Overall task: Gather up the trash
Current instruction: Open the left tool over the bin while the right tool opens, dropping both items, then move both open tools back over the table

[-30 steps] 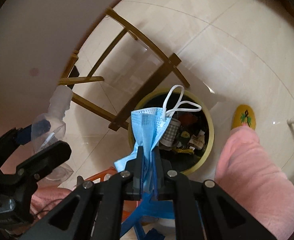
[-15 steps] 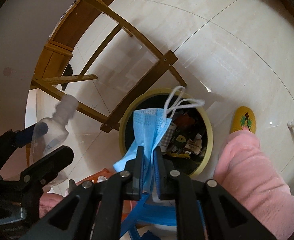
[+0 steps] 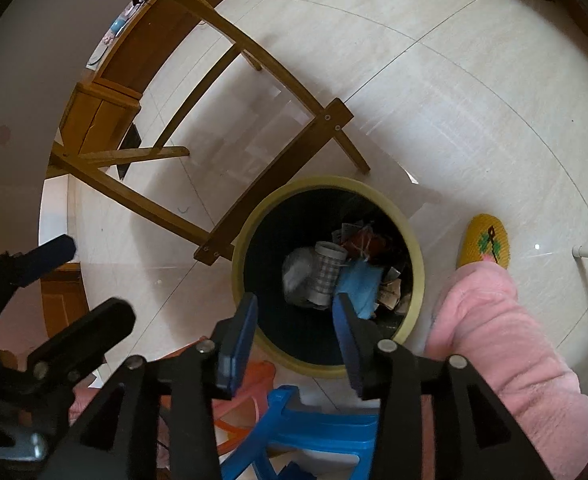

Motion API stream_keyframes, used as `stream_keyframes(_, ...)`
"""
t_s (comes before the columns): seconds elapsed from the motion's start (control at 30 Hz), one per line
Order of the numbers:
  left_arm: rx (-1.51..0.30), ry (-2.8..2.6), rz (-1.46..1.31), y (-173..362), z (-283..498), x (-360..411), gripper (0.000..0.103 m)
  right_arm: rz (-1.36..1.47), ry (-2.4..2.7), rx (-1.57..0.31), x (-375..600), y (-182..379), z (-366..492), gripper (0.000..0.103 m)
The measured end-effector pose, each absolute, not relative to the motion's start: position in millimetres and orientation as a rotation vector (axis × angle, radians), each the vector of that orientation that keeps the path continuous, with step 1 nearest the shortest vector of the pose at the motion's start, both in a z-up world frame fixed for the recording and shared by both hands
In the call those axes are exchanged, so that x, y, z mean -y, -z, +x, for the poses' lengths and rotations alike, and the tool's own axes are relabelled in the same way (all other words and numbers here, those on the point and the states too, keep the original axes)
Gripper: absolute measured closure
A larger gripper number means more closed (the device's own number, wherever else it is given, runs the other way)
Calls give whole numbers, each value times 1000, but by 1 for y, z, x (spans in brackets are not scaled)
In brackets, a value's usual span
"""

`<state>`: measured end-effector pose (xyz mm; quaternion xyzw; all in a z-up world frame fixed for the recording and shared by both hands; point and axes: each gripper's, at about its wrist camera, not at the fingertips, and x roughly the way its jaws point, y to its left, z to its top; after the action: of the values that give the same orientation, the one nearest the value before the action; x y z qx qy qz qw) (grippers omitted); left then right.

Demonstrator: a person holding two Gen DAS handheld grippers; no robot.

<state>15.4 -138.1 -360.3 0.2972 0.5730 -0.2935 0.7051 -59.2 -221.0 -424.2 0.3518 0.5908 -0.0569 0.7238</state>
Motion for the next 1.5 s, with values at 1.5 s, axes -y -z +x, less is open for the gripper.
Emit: stream_keyframes(1.5, -911, 642, 296, 58, -2, 12, 12, 520, 10, -987, 184, 155, -59, 59)
